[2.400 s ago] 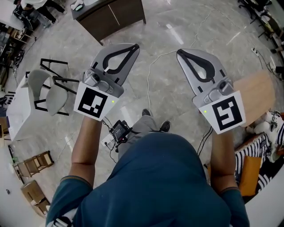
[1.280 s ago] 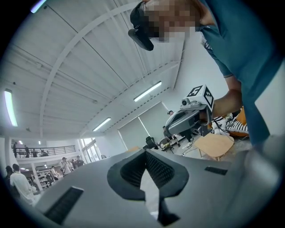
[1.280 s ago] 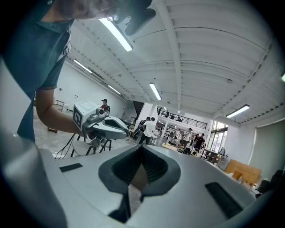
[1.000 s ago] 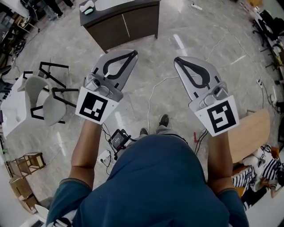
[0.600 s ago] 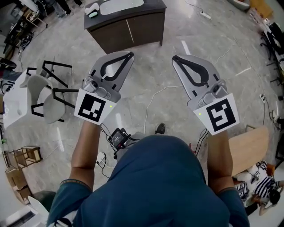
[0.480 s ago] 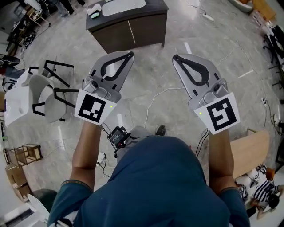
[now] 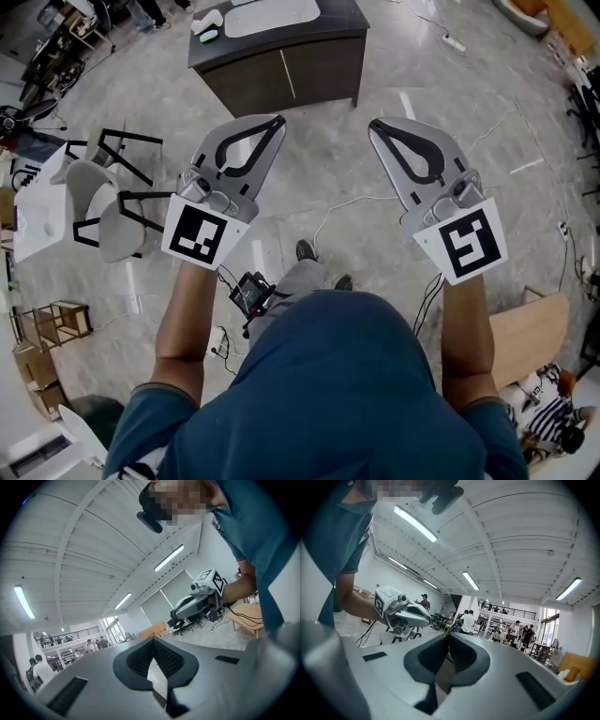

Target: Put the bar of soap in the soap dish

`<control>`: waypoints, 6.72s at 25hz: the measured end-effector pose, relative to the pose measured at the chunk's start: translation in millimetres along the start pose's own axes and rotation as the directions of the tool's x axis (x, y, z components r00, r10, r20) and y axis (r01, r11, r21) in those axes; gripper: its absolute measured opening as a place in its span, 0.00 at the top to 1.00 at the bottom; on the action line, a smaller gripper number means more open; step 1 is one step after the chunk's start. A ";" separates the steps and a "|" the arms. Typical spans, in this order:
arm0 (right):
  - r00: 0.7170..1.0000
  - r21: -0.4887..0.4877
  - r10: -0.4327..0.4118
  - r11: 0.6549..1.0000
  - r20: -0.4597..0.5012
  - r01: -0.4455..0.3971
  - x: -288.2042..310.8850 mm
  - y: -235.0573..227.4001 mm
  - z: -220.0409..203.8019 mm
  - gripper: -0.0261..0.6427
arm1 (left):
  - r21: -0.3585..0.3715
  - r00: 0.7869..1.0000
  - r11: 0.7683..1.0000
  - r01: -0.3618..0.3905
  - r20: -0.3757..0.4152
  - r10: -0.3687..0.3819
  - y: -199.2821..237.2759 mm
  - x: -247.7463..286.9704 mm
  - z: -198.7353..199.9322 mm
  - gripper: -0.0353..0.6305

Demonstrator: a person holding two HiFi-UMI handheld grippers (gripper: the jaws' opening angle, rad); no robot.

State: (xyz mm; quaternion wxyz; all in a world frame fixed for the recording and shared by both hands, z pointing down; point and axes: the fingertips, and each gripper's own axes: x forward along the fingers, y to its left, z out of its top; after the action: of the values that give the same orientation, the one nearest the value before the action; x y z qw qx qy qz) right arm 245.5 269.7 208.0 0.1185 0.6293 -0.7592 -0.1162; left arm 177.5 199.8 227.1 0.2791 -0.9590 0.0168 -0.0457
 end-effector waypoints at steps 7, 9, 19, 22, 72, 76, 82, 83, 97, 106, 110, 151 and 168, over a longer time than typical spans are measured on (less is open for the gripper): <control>1.000 -0.004 -0.004 1.000 -0.018 0.004 61.2 -24.2 -2.9 0.94 | -0.012 1.000 1.000 -0.005 0.022 0.005 58.2 17.2 -29.7 0.94; 1.000 -0.008 -0.009 1.000 -0.023 0.008 80.6 -30.1 -4.6 0.94 | -0.011 1.000 1.000 -0.002 0.028 0.003 74.9 20.2 -39.3 0.94; 0.999 -0.023 -0.003 1.000 -0.037 0.002 163.6 -44.5 -8.8 0.94 | -0.024 0.999 1.000 -0.009 0.038 0.010 144.5 28.3 -88.7 0.94; 0.999 -0.021 0.015 1.000 -0.047 -0.016 177.1 -51.8 -12.0 0.94 | -0.035 0.999 0.999 -0.023 0.033 0.024 157.4 32.8 -94.7 0.94; 0.965 -0.009 0.262 0.965 0.008 -0.262 526.3 -227.1 -86.5 0.94 | -0.050 0.965 0.971 -0.233 -0.134 0.225 444.4 158.0 -290.9 0.94; 0.955 -0.007 0.296 0.955 0.014 -0.296 555.3 -239.6 -95.6 0.94 | -0.059 0.956 0.964 -0.259 -0.158 0.247 465.2 168.0 -310.5 0.94; 0.926 -0.015 0.374 0.927 0.043 -0.374 593.9 -266.0 -112.5 0.94 | -0.047 0.930 0.949 -0.312 -0.219 0.295 494.4 192.9 -334.5 0.94; 0.921 -0.017 0.386 0.923 0.046 -0.386 600.2 -271.6 -115.0 0.94 | -0.047 0.925 0.945 -0.323 -0.226 0.305 499.7 197.6 -337.1 0.94; 0.852 0.003 0.515 0.856 0.092 -0.518 681.3 -317.1 -143.0 0.94 | -0.031 0.864 0.904 -0.426 -0.311 0.397 558.4 241.1 -373.1 0.94; 0.844 0.020 0.533 0.845 0.055 -0.535 764.1 -300.2 -152.2 0.94 | -0.075 0.866 0.901 -0.428 -0.321 0.384 614.4 222.4 -436.1 0.94; 0.851 0.032 0.524 0.851 0.039 -0.525 803.1 -291.2 -154.2 0.94 | -0.096 0.882 0.909 -0.407 -0.301 0.363 643.8 216.4 -459.5 0.94; 0.550 0.234 0.799 0.598 -0.242 -0.766 972.5 -124.7 -337.5 0.78 | -0.178 0.800 0.824 -0.538 -0.414 0.433 699.0 127.3 -569.4 0.94; 0.317 0.240 0.774 0.509 -0.549 -0.827 982.4 -61.3 -476.9 0.47 | -0.232 0.772 0.788 -0.570 -0.480 0.417 692.2 109.2 -605.6 0.94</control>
State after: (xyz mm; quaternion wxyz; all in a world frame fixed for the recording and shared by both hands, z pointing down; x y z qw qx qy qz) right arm 281.3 -720.2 671.9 0.4177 0.1662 -0.8840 0.1287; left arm 222.7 -713.8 372.7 0.0883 -0.9229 0.3379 -0.1623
